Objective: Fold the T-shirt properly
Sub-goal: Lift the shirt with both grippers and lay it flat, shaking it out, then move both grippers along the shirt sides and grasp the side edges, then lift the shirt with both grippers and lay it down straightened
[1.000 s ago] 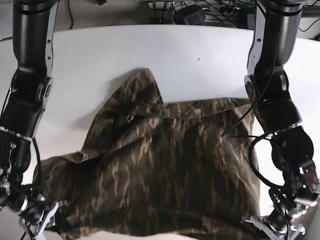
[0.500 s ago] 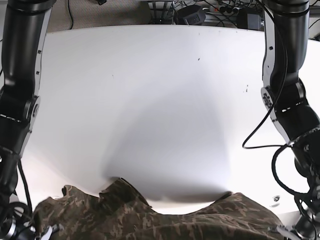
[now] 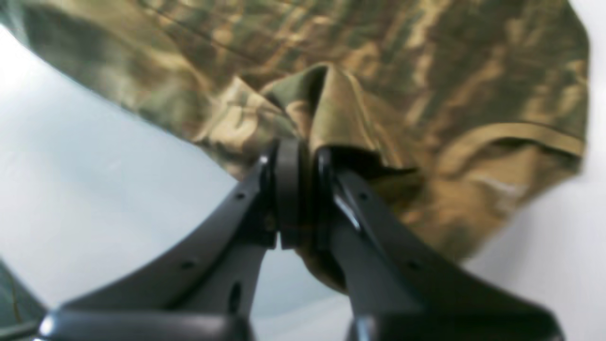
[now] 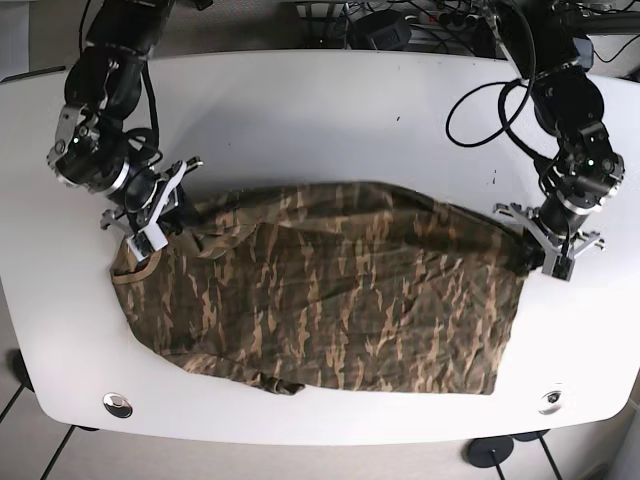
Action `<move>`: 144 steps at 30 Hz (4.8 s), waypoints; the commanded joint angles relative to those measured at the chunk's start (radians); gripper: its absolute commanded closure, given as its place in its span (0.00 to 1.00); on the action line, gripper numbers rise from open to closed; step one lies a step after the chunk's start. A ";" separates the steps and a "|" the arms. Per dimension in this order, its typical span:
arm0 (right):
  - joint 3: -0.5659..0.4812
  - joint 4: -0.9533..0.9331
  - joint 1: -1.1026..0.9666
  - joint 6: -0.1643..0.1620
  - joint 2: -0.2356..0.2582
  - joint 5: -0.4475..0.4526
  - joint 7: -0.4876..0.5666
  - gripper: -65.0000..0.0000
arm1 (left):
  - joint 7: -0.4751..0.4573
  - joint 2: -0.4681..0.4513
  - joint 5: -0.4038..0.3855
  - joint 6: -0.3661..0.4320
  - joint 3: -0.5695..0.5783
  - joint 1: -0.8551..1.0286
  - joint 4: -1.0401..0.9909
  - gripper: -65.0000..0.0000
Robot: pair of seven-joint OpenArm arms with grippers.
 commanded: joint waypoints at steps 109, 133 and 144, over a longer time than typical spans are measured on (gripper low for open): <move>0.075 -0.866 0.357 0.009 0.070 -0.130 0.426 0.97 | -0.561 -0.050 0.170 0.248 0.175 -0.648 -1.267 1.00; 0.058 -0.340 0.541 0.006 0.134 -0.132 0.053 0.97 | 0.057 0.025 0.168 0.110 0.174 -0.503 -0.024 1.00; -0.116 -0.685 1.279 0.006 0.240 -0.129 0.007 0.97 | 0.085 -0.002 0.168 0.110 0.174 -1.092 -0.267 1.00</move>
